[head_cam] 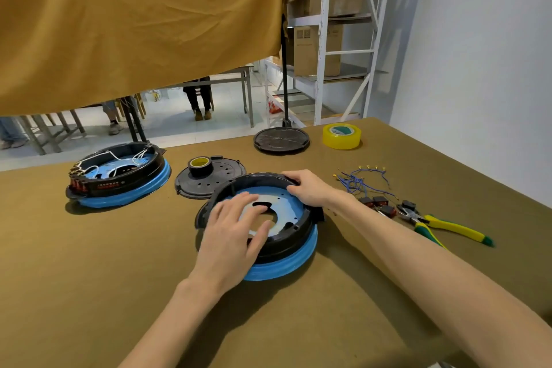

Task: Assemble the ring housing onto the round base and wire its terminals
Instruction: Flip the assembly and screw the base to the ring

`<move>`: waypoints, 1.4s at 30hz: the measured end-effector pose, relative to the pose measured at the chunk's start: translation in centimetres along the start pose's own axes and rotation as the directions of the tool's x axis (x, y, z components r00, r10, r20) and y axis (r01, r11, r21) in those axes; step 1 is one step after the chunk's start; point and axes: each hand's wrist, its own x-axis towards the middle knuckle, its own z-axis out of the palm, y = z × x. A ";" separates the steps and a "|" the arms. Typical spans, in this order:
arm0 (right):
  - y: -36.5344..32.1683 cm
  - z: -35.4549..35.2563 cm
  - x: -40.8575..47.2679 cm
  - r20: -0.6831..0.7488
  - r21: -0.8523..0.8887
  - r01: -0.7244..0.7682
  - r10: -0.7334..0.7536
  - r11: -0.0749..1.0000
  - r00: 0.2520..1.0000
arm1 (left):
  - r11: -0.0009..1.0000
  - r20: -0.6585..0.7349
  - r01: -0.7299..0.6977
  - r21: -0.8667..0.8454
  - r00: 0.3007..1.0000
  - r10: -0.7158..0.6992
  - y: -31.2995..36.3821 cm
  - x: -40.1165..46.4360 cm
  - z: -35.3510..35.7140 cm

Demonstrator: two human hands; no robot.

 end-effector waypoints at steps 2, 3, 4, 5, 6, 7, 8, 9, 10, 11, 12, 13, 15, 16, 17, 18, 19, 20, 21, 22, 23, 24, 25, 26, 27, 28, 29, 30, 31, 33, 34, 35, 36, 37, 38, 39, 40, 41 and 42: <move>-0.5 -0.1 0.8 0.043 -0.019 0.009 -0.009 1.000 0.999 | 0.990 0.069 -0.142 0.007 0.988 0.142 0.8 0.8 0.2; -0.7 0.0 0.9 0.049 -0.023 0.007 -0.006 1.000 0.999 | 0.985 0.115 -0.170 0.002 0.979 0.168 1.1 1.1 0.3; -0.7 0.1 0.5 0.036 -0.009 -0.002 0.002 1.000 0.999 | 0.985 0.157 -0.175 -0.010 0.972 0.174 1.3 1.3 0.3; -0.4 0.1 -0.3 -0.004 0.022 -0.015 0.015 1.000 1.000 | 0.985 0.190 -0.173 -0.025 0.966 0.175 1.3 1.4 0.4; 0.2 0.1 -1.3 -0.081 0.052 -0.018 0.022 0.998 0.996 | 0.984 0.212 -0.176 -0.036 0.961 0.179 1.3 1.4 0.5; 1.2 0.0 -2.6 -0.189 0.061 -0.013 0.025 0.998 0.982 | 0.982 0.227 -0.182 -0.042 0.956 0.187 1.1 1.4 0.5; 2.5 -0.2 -3.9 -0.300 0.036 -0.012 0.022 0.999 0.954 | 0.980 0.238 -0.190 -0.050 0.951 0.197 1.1 1.5 0.5; 3.9 -0.7 -5.2 -0.390 -0.006 -0.034 0.029 0.999 0.920 | 0.979 0.244 -0.193 -0.065 0.948 0.203 1.2 1.7 0.5; 5.3 -1.2 -6.5 -0.446 -0.040 -0.078 0.053 0.996 0.894 | 0.979 0.248 -0.187 -0.082 0.947 0.202 1.4 2.0 0.4; 6.5 -1.7 -7.7 -0.470 -0.067 -0.134 0.087 0.989 0.879 | 0.980 0.251 -0.173 -0.099 0.948 0.193 1.5 2.1 0.4; 7.4 -2.0 -8.7 -0.467 -0.100 -0.185 0.118 0.978 0.876 | 0.981 0.256 -0.155 -0.114 0.950 0.180 1.7 2.2 0.4; 8.0 -2.1 -9.5 -0.444 -0.138 -0.222 0.140 0.965 0.885 | 0.983 0.262 -0.139 -0.122 0.950 0.167 1.7 2.2 0.4; 8.5 -1.7 -10.3 -0.376 -0.220 -0.258 0.162 0.941 0.912 | 0.985 0.277 -0.134 -0.111 0.948 0.160 1.5 2.0 0.4; 8.4 -1.5 -10.3 -0.358 -0.251 -0.267 0.167 0.931 0.919 | 0.985 0.286 -0.144 -0.096 0.944 0.166 1.4 1.8 0.5; 8.3 -1.3 -10.3 -0.355 -0.271 -0.273 0.168 0.923 0.920 | 0.984 0.294 -0.156 -0.081 0.940 0.173 1.2 1.7 0.5; 8.2 -1.1 -10.0 -0.364 -0.283 -0.275 0.163 0.919 0.917 | 0.984 0.297 -0.165 -0.073 0.938 0.179 1.1 1.7 0.5; 8.0 -1.0 -9.7 -0.379 -0.288 -0.272 0.151 0.918 0.913 | 0.984 0.300 -0.166 -0.069 0.937 0.179 1.0 1.7 0.6; 7.7 -0.8 -9.3 -0.392 -0.293 -0.262 0.134 0.920 0.910 | 0.985 0.303 -0.161 -0.067 0.937 0.174 0.9 1.7 0.6; 7.4 -0.5 -8.8 -0.397 -0.301 -0.247 0.115 0.921 0.911 | 0.986 0.306 -0.152 -0.067 0.937 0.165 0.9 1.8 0.7; 7.1 -0.1 -8.3 -0.398 -0.319 -0.233 0.094 0.919 0.912 | 0.988 0.307 -0.143 -0.066 0.939 0.156 0.9 1.8 0.8; 6.9 0.4 -7.8 -0.399 -0.340 -0.228 0.079 0.913 0.913 | 0.989 0.305 -0.137 -0.063 0.941 0.150 0.9 1.7 0.9; 6.8 0.7 -7.3 -0.405 -0.355 -0.233 0.076 0.905 0.911 | 0.989 0.300 -0.134 -0.054 0.943 0.144 0.9 1.7 1.1; 6.8 0.9 -6.9 -0.418 -0.367 -0.246 0.078 0.897 0.905 | 0.991 0.291 -0.131 -0.040 0.947 0.137 1.0 1.7 1.2; 6.9 0.9 -6.5 -0.437 -0.378 -0.261 0.078 0.888 0.896 | 0.992 0.279 -0.125 -0.026 0.952 0.128 1.1 1.7 1.4; 7.0 0.9 -6.2 -0.456 -0.386 -0.273 0.075 0.881 0.887 | 0.993 0.265 -0.119 -0.012 0.957 0.118 1.2 1.8 1.6; 7.2 0.8 -6.0 -0.473 -0.385 -0.278 0.070 0.880 0.878 | 0.994 0.251 -0.112 0.002 0.962 0.108 1.4 1.9 1.9; 7.3 0.8 -6.0 -0.485 -0.381 -0.275 0.063 0.883 0.872 | 0.994 0.239 -0.104 0.015 0.966 0.097 1.6 2.2 2.1; 7.4 0.8 -6.0 -0.488 -0.380 -0.270 0.057 0.885 0.871 | 0.995 0.231 -0.095 0.028 0.969 0.086 1.8 2.4 2.4; 7.5 0.8 -6.1 -0.486 -0.385 -0.263 0.048 0.885 0.872 | 0.995 0.228 -0.087 0.040 0.971 0.076 1.9 2.7 2.6; 7.5 0.7 -6.5 -0.507 -0.370 -0.235 0.016 0.899 0.862 | 0.996 0.229 -0.079 0.052 0.971 0.065 1.9 3.1 2.9; 7.4 0.4 -6.7 -0.530 -0.313 -0.203 0.007 0.928 0.848 | 0.996 0.228 -0.075 0.051 0.972 0.062 1.9 3.2 2.9; 7.0 0.0 -7.0 -0.552 -0.195 -0.147 0.015 0.970 0.834 | 0.996 0.226 -0.071 0.044 0.972 0.059 1.8 3.3 3.0; 6.4 -0.5 -7.3 -0.556 -0.040 -0.068 0.034 0.997 0.831 | 0.997 0.220 -0.064 0.032 0.974 0.056 1.8 3.4 3.1; 5.7 -0.9 -7.8 -0.536 0.092 0.012 0.040 0.996 0.843 | 0.998 0.213 -0.054 0.013 0.976 0.050 1.8 3.4 3.1; 4.9 -1.3 -8.2 -0.507 0.166 0.087 0.009 0.982 0.862 | 0.999 0.207 -0.037 -0.008 0.978 0.038 1.8 3.4 3.1; 4.1 -1.6 -8.4 -0.467 0.181 0.142 -0.042 0.973 0.883 | 0.999 0.205 -0.019 -0.026 0.979 0.024 1.8 3.5 3.1; 3.3 -1.7 -8.6 -0.421 0.175 0.181 -0.092 0.968 0.902 | 0.999 0.205 -0.009 -0.036 0.979 0.016 1.7 3.6 3.1; 2.6 -1.7 -8.8 -0.378 0.159 0.207 -0.134 0.965 0.916 | 0.999 0.204 -0.002 -0.042 0.979 0.011 1.6 3.7 3.2; 2.0 -1.7 -8.8 -0.346 0.135 0.222 -0.164 0.966 0.924 | 0.999 0.203 0.009 -0.048 0.979 0.001 1.6 3.6 3.2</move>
